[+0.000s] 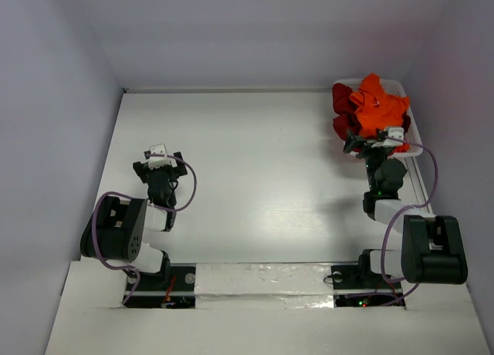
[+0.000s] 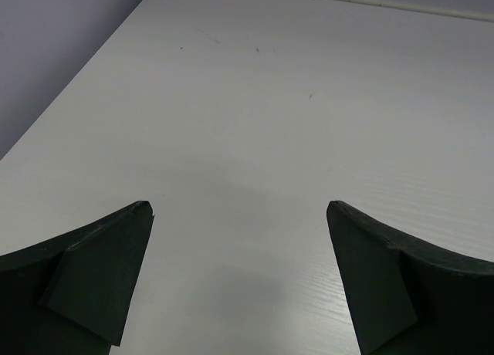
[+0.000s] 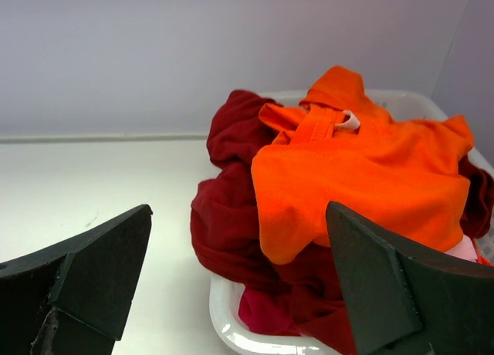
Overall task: Fold and stack the t-shirts
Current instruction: Grab crumpled tshirt from bin with the right arm
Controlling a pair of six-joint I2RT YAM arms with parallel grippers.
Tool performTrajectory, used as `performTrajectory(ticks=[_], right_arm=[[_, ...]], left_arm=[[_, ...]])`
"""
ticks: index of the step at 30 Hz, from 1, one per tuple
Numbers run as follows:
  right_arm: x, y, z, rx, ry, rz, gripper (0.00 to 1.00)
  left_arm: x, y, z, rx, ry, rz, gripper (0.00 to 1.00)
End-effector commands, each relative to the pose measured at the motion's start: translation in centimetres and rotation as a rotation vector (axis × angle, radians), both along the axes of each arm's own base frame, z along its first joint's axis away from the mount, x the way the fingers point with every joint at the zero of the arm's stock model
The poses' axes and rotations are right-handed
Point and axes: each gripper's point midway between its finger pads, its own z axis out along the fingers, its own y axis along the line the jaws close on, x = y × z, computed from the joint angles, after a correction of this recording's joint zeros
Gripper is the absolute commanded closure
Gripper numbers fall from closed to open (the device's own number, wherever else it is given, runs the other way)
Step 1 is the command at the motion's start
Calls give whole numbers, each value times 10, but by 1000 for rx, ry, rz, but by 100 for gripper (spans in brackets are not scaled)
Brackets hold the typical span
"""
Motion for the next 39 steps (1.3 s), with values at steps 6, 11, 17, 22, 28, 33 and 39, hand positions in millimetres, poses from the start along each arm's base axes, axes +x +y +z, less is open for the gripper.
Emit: performTrajectory(ticks=[6,11,17,22,28,33,39], right_arm=[[1,3,37,-58,-39,18,0],[-6,-2,43,-40,-59,-11,0],[-8,-4,56,-35,-62,-22,0],[-18,-5,77,-34,-92,-31,0],[-27,-1,97,20,-119,-11,0],[-25,10,102,69,-88,51,0],[-21,25,112,93,-40,137,0]], left_arm=[[5,3,72,-25,-292,9,1],[6,2,72,-25,-291,8,1],[5,3,72,-25,-291,9,1],[5,3,72,-25,-291,9,1],[5,3,72,-25,-291,9,1],[5,3,72,-25,-291,9,1],[6,3,72,-27,-291,9,1]])
